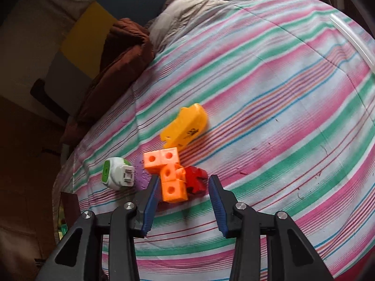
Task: Organize rigid objects
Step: 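Grasp the orange cube stack with the right tool while the left tool holds the massager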
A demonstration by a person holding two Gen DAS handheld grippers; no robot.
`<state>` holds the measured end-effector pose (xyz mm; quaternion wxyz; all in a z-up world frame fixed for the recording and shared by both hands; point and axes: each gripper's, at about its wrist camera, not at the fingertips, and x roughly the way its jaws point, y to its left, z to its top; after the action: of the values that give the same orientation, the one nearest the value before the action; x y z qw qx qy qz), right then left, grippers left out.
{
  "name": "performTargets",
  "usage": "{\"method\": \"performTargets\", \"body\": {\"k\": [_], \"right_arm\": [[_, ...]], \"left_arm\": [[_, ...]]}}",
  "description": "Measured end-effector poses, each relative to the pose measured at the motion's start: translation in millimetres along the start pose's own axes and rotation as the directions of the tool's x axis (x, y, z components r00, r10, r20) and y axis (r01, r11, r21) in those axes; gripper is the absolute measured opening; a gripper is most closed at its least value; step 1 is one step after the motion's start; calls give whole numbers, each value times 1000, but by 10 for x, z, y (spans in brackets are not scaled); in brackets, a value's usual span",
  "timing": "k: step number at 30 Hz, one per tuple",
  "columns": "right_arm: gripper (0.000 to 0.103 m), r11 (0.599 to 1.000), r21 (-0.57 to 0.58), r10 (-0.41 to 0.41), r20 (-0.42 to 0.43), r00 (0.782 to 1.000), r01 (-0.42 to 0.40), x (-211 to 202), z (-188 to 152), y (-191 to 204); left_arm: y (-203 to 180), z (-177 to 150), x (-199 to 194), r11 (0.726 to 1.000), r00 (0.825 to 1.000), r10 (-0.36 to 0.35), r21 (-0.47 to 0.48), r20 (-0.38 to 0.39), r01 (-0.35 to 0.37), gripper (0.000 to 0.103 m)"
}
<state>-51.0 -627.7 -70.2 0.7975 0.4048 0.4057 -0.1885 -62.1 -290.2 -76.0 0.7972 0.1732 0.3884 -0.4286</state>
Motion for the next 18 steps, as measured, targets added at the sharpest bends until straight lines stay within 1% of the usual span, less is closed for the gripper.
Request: {"method": "performTargets", "body": {"k": [2,3,4,7,13,14,15,18], "right_arm": [[42,999,-28,-21,-3,1000,21,28,10,81],[41,998,-43,-35,-5,999,35,52,26,124],[41,997,-57,-48,-7,999,48,81,42,158],[41,994,-83,-77,-25,997,75,185,110,219],[40,975,-170,-153,-53,987,142,377,149,367],[32,963,-209,-183,-47,982,170,407,143,413],[26,953,-232,-209,-37,977,195,420,134,446],[26,929,-283,-249,-6,969,237,364,90,495]], "left_arm": [[6,-5,2,1000,1000,0,-3,-3,0,41],[10,-10,5,1000,1000,6,-5,-6,-6,37],[25,-15,19,1000,1000,15,-10,-15,-15,37],[105,-23,31,998,999,-15,-59,-29,13,36],[98,2,52,998,999,-13,-54,-31,11,36],[103,2,50,998,999,-15,-57,-31,14,36],[106,1,50,998,999,-17,-58,-31,16,36],[105,3,51,998,999,-20,-54,-28,18,36]]}}
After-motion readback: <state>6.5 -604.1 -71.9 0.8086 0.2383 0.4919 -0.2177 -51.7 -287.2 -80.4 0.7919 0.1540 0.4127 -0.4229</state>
